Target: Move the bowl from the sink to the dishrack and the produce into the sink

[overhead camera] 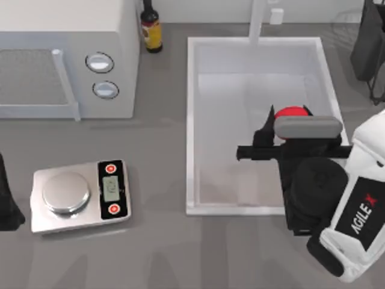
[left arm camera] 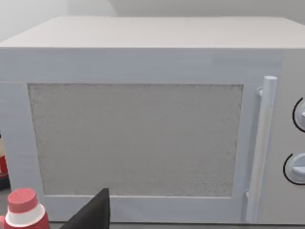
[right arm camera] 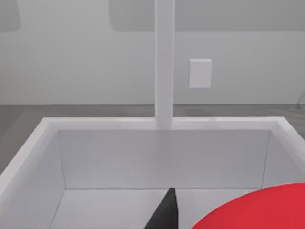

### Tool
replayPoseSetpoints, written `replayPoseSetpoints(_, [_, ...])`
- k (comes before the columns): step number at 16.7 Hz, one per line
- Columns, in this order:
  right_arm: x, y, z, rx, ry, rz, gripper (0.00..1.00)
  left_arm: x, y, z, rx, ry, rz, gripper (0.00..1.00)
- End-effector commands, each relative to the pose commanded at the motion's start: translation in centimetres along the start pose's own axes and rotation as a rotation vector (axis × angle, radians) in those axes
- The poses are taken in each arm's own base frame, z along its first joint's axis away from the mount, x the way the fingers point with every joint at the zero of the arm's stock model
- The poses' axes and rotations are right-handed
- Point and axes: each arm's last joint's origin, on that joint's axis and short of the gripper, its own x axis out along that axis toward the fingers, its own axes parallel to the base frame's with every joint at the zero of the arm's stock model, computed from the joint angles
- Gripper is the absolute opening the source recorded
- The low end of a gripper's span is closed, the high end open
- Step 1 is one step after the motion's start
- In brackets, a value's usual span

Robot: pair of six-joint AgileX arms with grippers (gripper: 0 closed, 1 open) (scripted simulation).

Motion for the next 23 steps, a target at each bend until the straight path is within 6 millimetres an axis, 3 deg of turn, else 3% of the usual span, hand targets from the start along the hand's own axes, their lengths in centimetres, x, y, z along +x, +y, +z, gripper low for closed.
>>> replayPoseSetpoints(8, [0.0,0.0,0.0,0.0,0.0,0.0,0.98,0.0,0.0,0.0,0.0,0.0,0.0,1.0])
replayPoseSetpoints(19, [0.1,-0.1,0.2,0.003,0.0,-0.003,1.0,0.0,0.0,0.0,0.0,0.0,0.0,1.0])
replayPoseSetpoints(23, [0.8,-2.1,3.0,0.025,0.004,-0.051,1.0,0.0,0.0,0.0,0.0,0.0,0.0,1.0])
